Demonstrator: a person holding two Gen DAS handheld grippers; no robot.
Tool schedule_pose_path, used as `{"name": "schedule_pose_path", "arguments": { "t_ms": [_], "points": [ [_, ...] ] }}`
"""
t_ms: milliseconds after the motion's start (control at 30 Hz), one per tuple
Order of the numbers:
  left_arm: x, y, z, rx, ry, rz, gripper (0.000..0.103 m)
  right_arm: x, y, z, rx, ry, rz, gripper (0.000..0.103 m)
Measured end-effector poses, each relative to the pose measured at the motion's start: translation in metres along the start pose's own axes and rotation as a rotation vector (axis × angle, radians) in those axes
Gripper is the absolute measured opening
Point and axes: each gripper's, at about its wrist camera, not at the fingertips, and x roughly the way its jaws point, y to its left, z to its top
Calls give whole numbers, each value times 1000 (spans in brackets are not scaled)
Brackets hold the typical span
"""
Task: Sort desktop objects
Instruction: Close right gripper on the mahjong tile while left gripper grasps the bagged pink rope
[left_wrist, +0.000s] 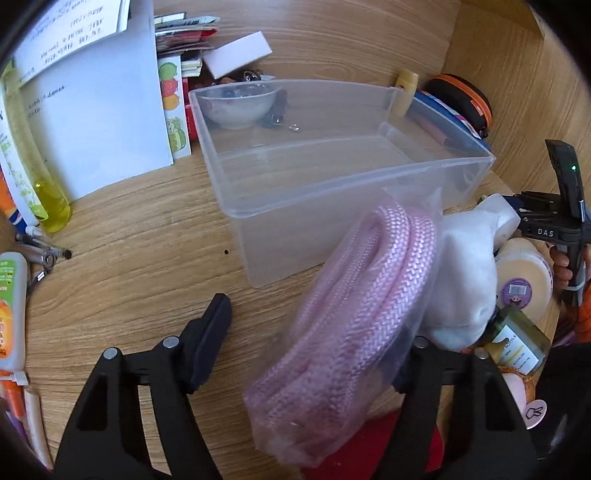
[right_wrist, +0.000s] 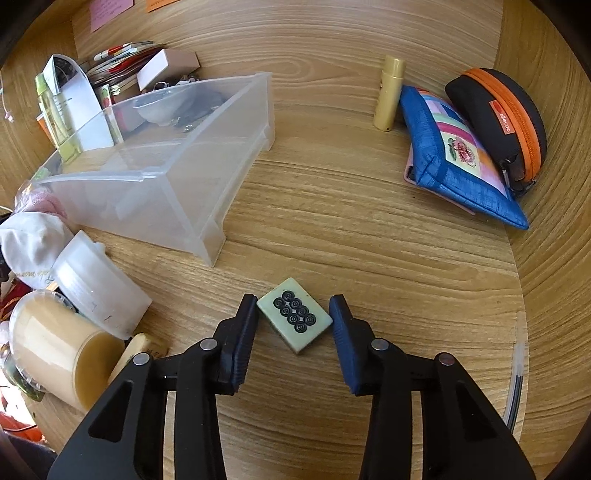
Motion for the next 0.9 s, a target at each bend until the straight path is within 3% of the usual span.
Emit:
{"name": "schedule_pose_path", "arguments": {
  "t_ms": [100, 367, 533, 900],
  "points": [
    [-1, -3, -1, 1, -2, -6, 55, -2, 4, 1, 8, 0, 22, 36],
    [-13, -12, -10, -7, -58, 53, 41, -22, 12, 3, 3, -51, 39, 36],
    [-30, -10, -17, -44, -119, 27, 27, -38, 14, 3, 10, -85, 54, 36],
    [-58, -3, -31, -126, -197, 9, 25, -65, 34, 1, -10, -159, 95, 36]
  ]
}}
